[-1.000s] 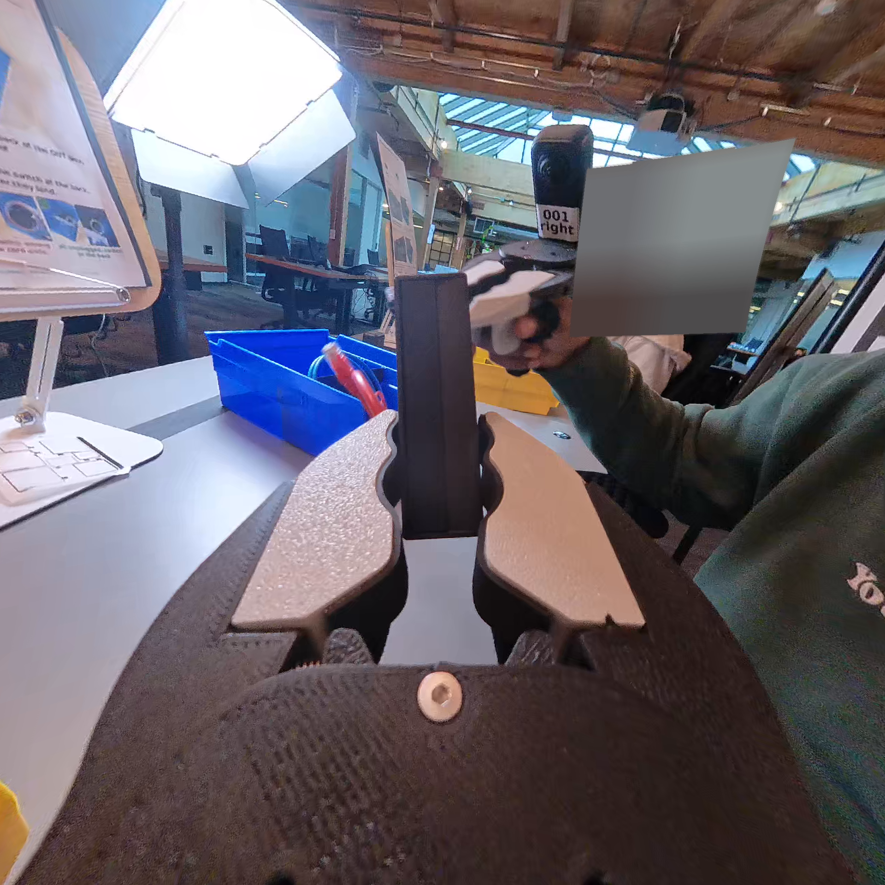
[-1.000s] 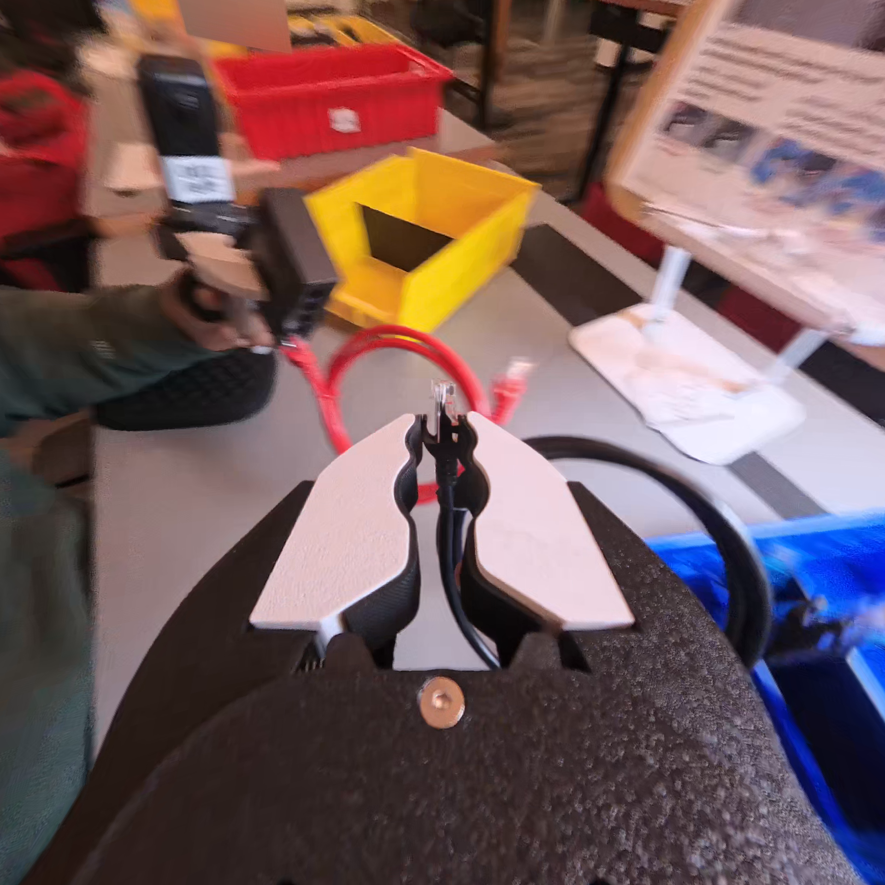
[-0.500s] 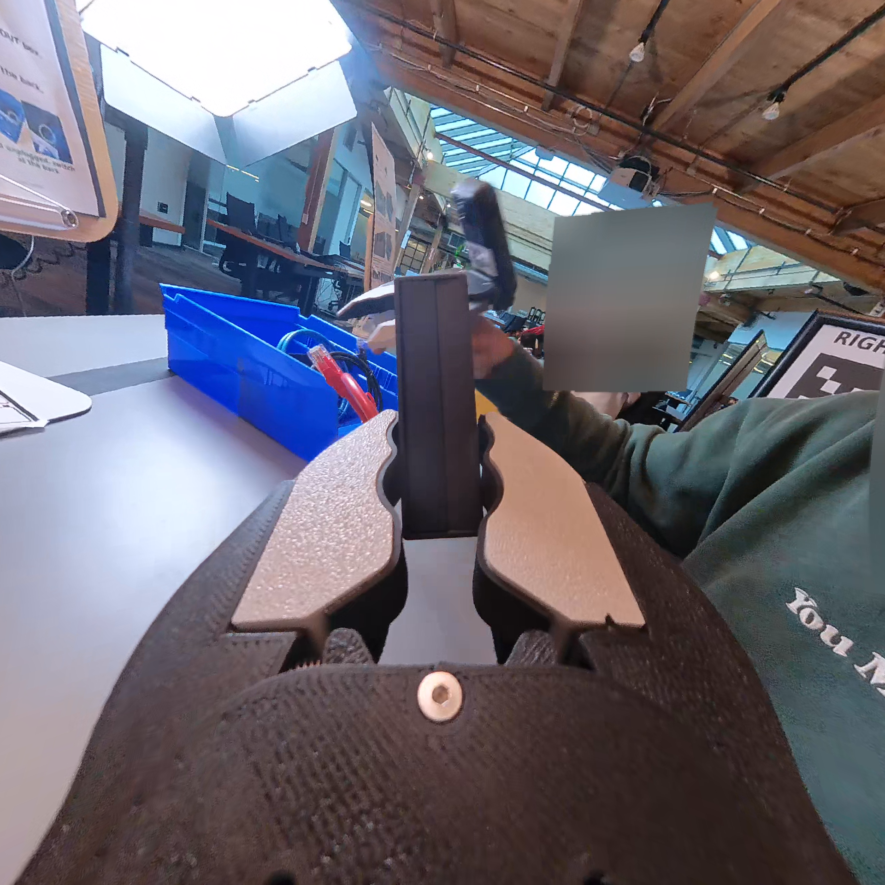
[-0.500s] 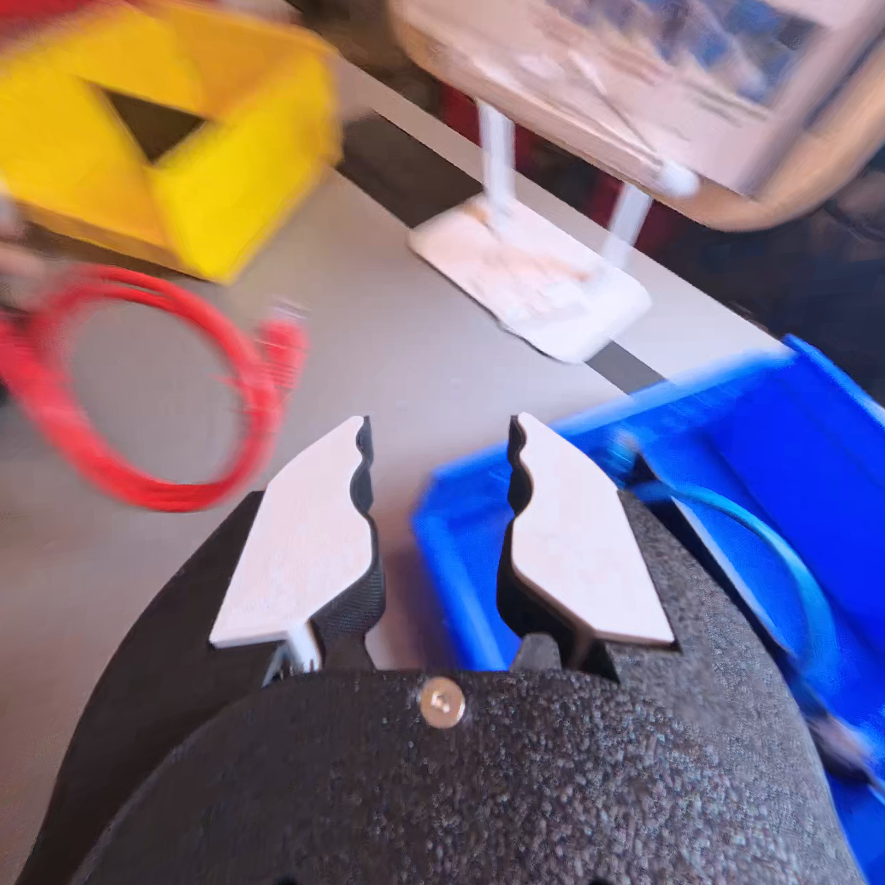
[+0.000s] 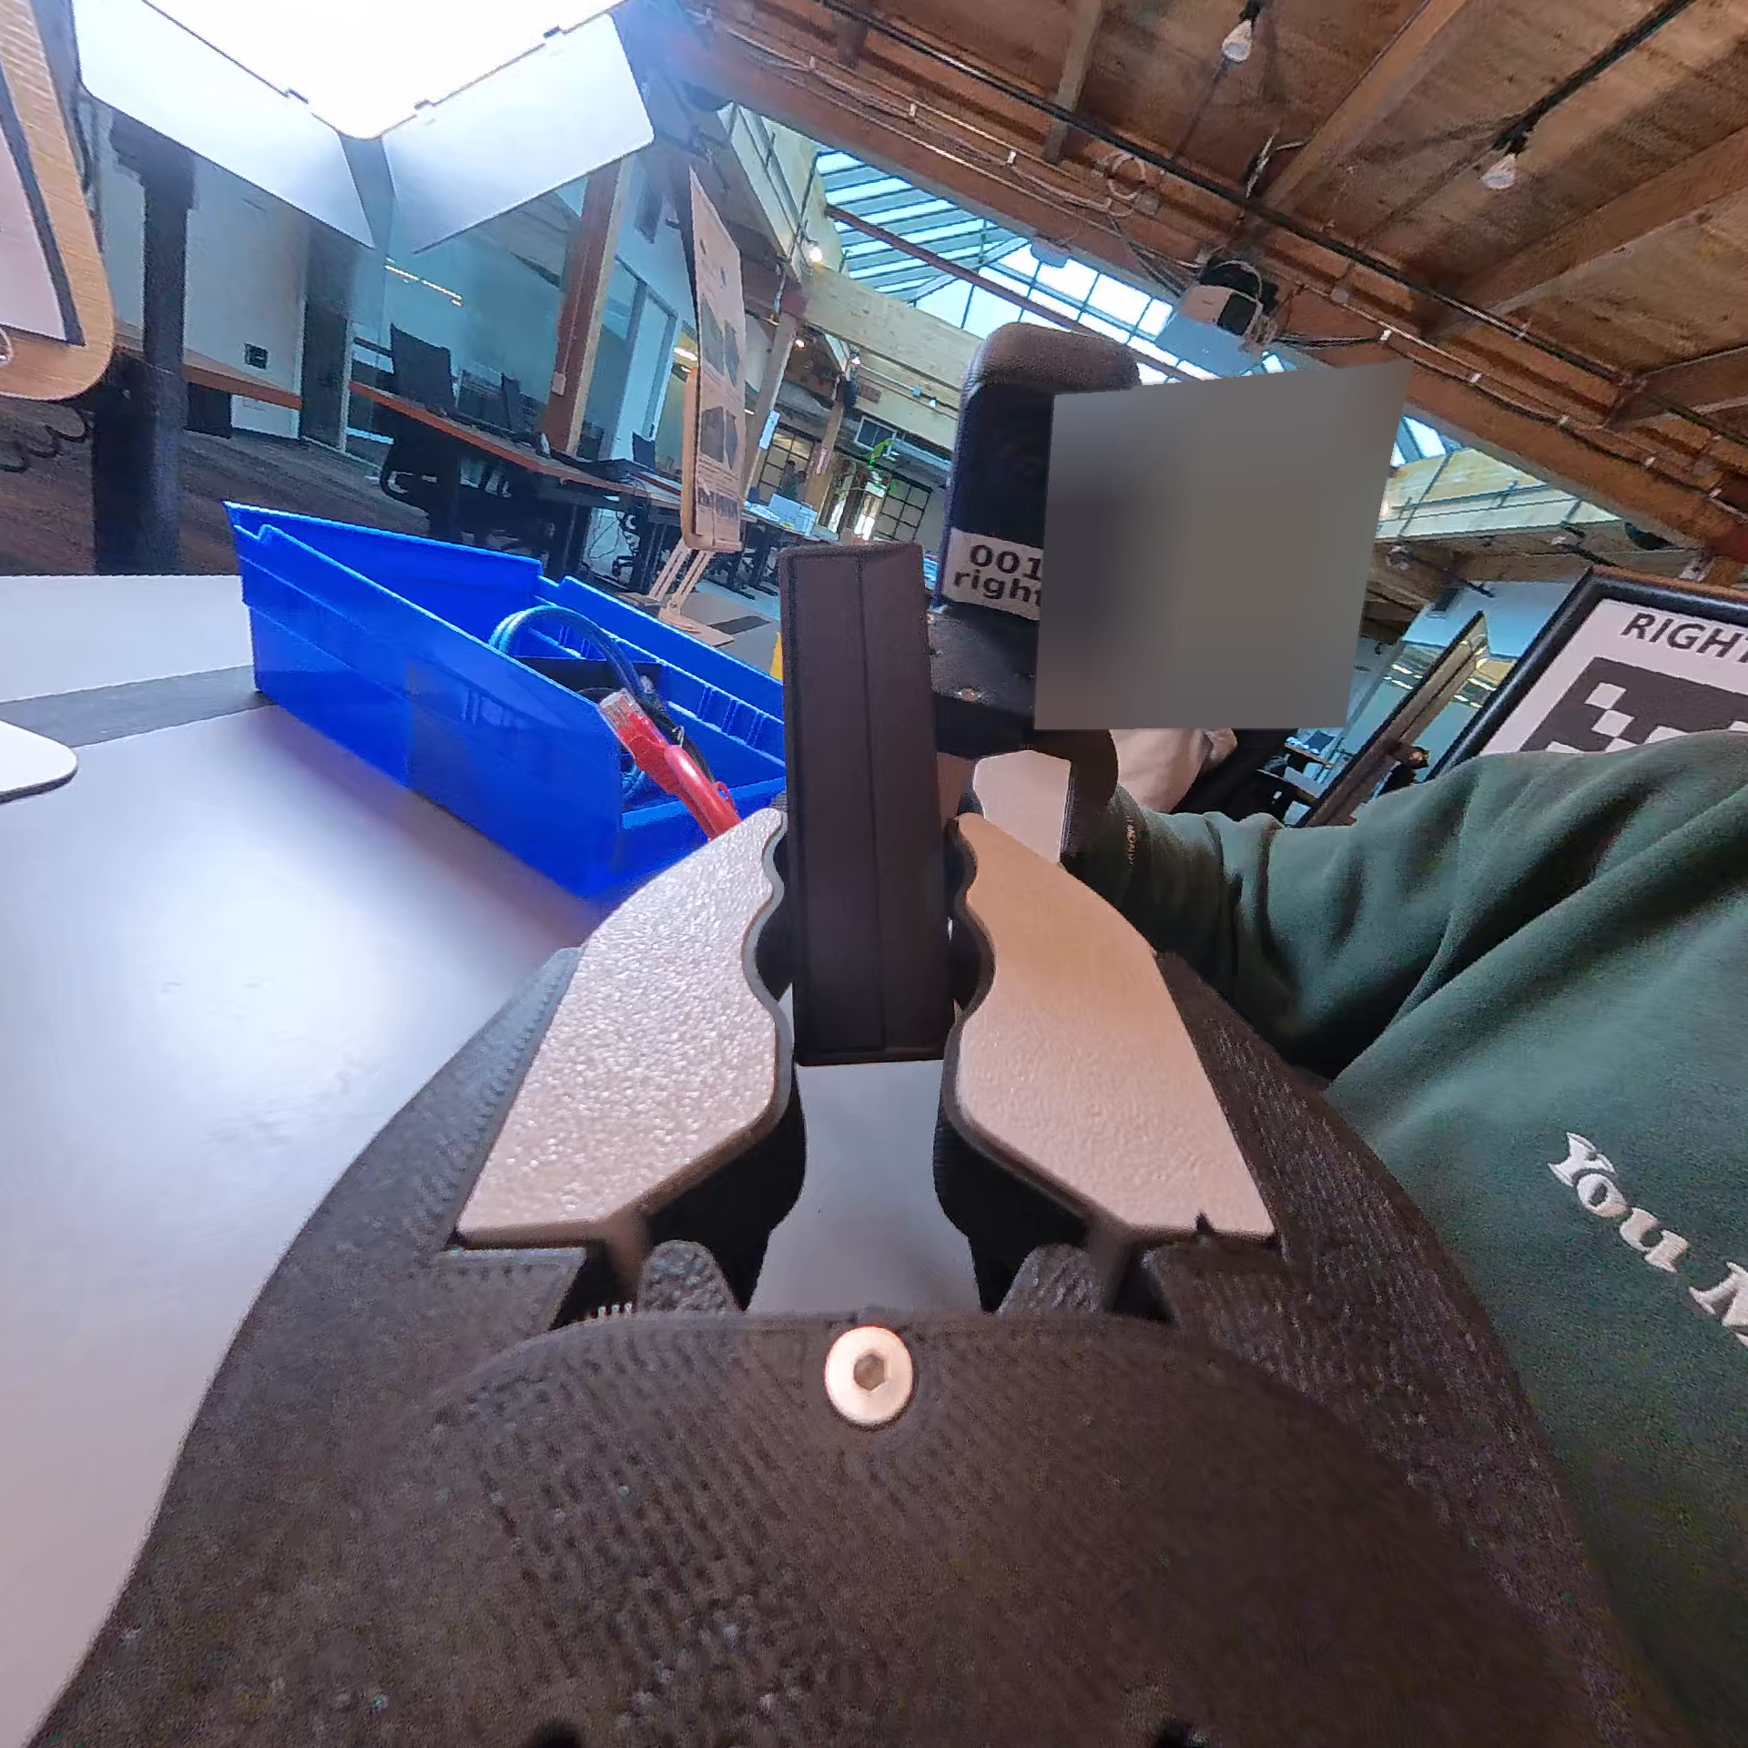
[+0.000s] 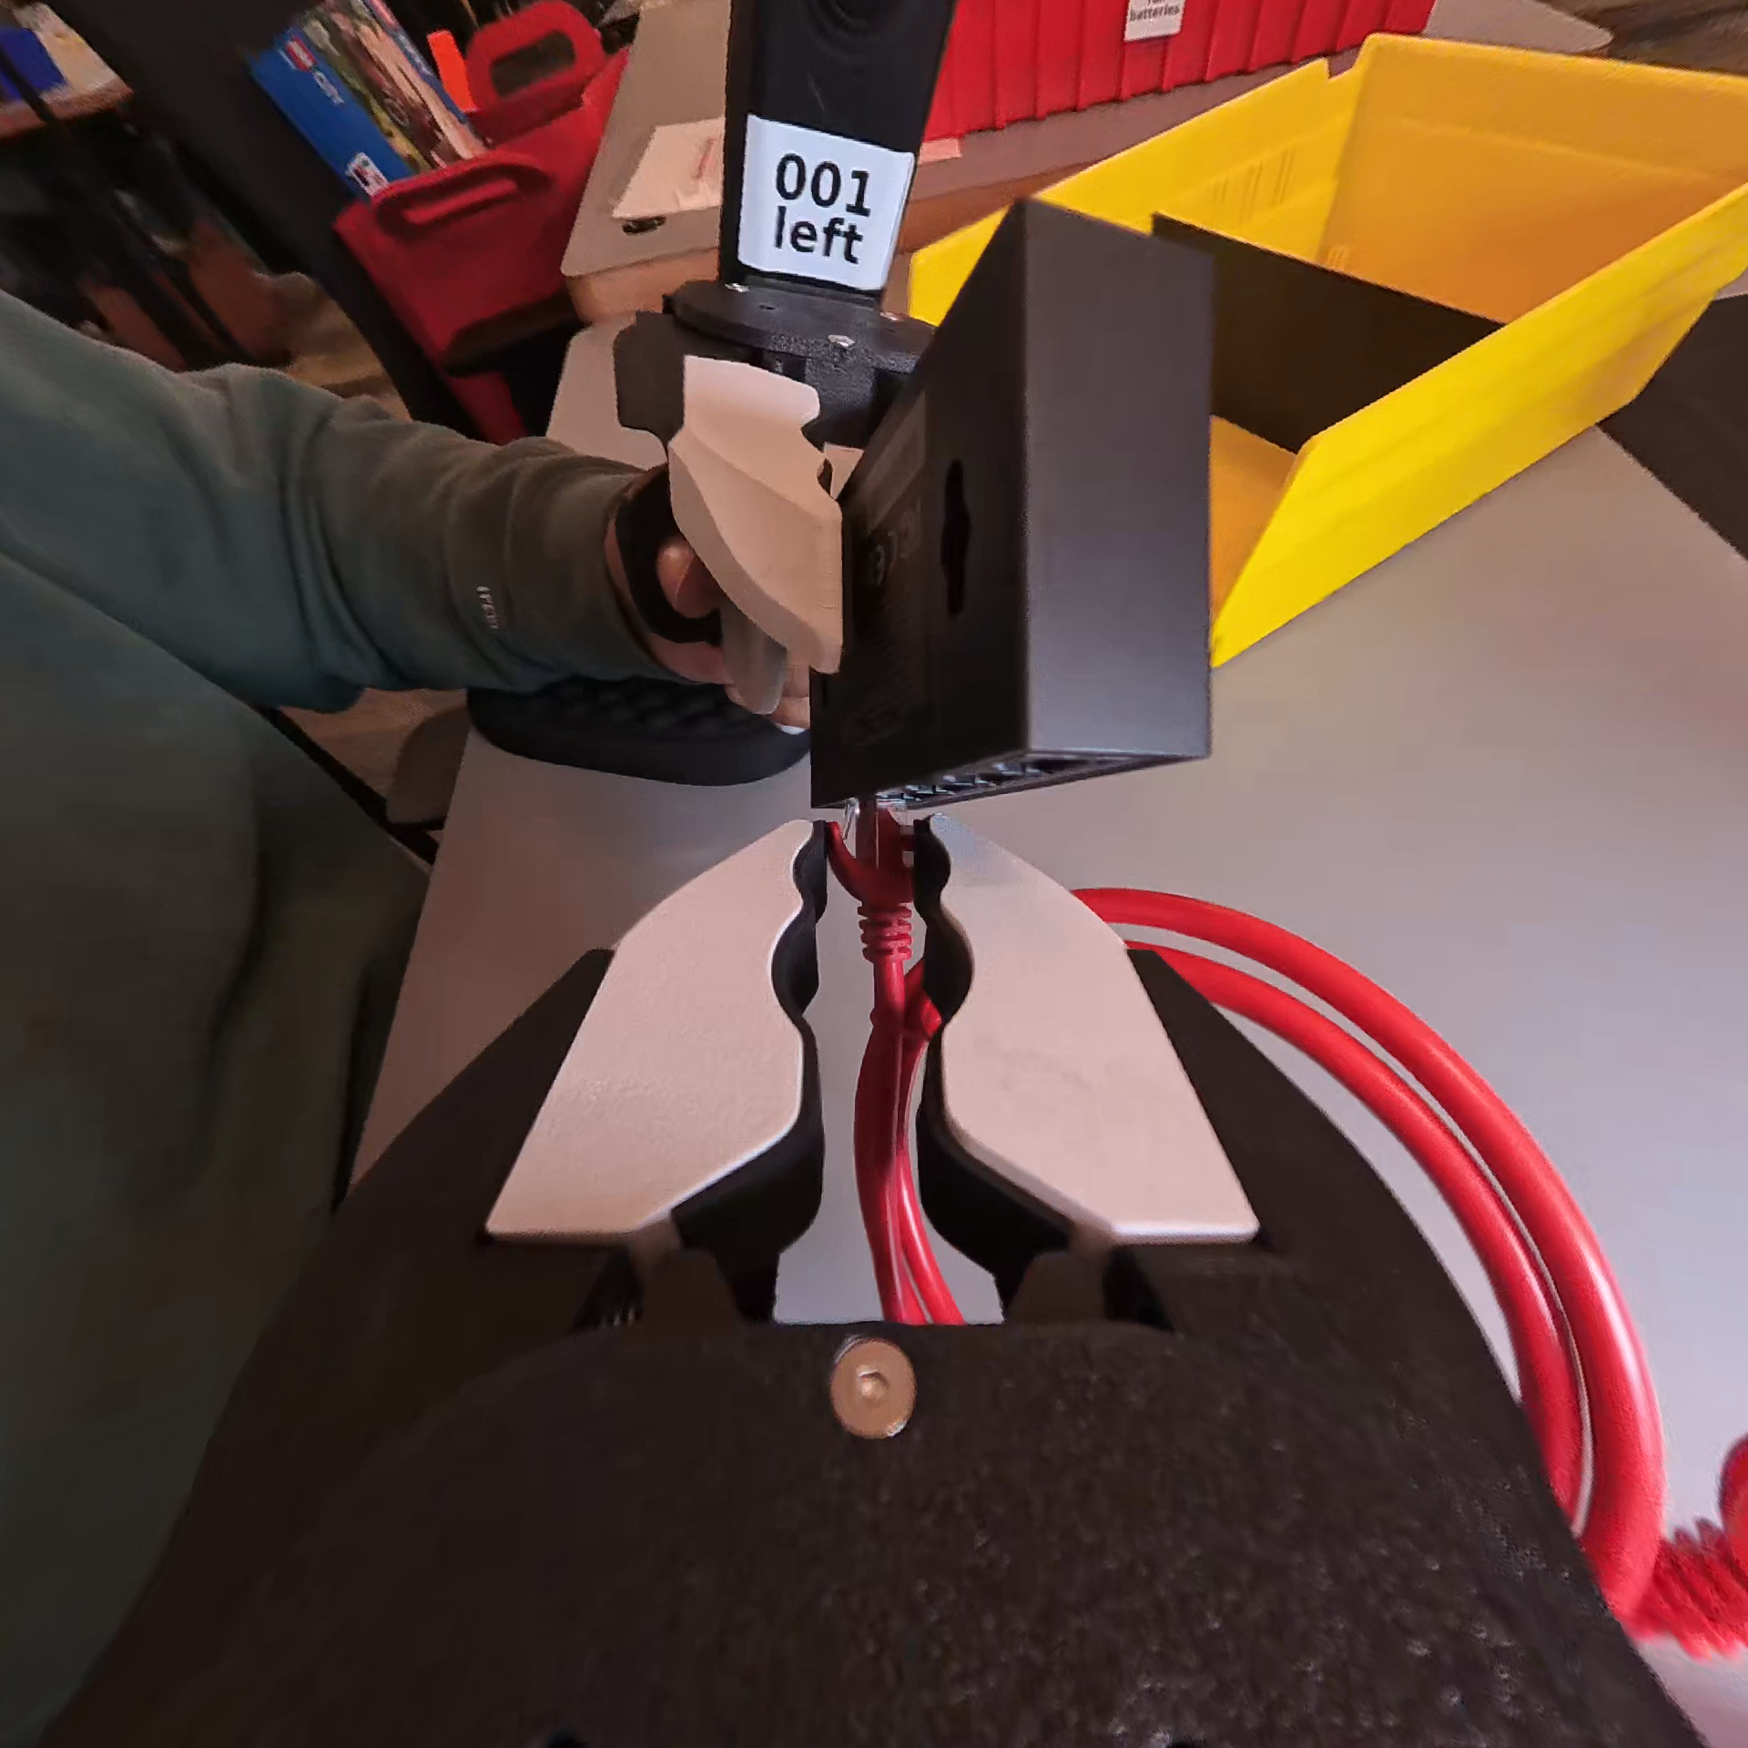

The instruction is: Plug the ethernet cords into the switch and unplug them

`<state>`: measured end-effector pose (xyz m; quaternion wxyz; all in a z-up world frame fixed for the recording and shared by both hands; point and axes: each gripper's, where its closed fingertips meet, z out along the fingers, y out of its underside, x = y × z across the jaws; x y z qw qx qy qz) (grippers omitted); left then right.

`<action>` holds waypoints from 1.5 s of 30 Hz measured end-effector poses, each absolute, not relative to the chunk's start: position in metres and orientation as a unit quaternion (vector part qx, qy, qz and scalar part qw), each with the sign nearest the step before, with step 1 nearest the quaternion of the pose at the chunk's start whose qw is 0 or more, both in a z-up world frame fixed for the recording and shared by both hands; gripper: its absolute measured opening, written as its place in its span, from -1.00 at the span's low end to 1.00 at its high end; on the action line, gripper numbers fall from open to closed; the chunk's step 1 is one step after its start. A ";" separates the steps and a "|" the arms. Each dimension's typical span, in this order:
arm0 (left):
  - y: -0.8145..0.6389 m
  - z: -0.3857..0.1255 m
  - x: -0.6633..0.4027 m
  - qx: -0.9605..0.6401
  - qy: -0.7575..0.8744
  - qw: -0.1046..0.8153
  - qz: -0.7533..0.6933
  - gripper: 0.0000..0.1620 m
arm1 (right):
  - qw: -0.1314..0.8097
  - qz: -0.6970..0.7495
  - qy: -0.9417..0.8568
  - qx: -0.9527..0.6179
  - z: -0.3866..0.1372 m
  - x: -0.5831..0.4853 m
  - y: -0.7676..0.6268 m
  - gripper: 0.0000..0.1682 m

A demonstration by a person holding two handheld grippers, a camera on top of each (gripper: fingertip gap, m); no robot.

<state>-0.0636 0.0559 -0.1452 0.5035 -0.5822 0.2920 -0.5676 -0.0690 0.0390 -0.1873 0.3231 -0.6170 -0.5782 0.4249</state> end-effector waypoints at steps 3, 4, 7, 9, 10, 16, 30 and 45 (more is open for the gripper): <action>0.054 -0.146 -0.062 -0.582 0.294 0.496 -0.573 -0.63 | 0.309 0.442 -0.574 -0.617 -0.188 -0.068 0.038 -0.81; 0.054 -0.147 -0.061 -0.586 0.295 0.495 -0.570 -0.63 | 0.304 0.439 -0.572 -0.623 -0.191 -0.067 0.039 -0.81; 0.054 -0.150 -0.057 -0.597 0.298 0.496 -0.555 -0.64 | 0.297 0.431 -0.552 -0.650 -0.200 -0.069 0.044 -0.83; 0.057 -0.153 -0.058 -0.604 0.296 0.504 -0.541 -0.64 | 0.309 0.430 -0.531 -0.662 -0.202 -0.070 0.048 -0.83; 0.057 -0.152 -0.059 -0.604 0.294 0.507 -0.540 -0.64 | 0.317 0.431 -0.519 -0.666 -0.201 -0.070 0.049 -0.83; 0.048 -0.142 -0.055 -0.575 0.338 0.567 -0.483 -0.64 | 0.322 0.441 -0.498 -0.674 -0.192 -0.066 0.044 -0.83; 0.009 -0.131 -0.032 -0.520 0.396 0.521 -0.549 -0.64 | 0.357 0.435 -0.500 -0.658 -0.187 -0.049 0.008 -0.83; 0.009 -0.146 -0.027 -0.542 0.439 0.484 -0.528 -0.64 | 0.378 0.393 -0.547 -0.635 -0.191 -0.042 0.006 -0.84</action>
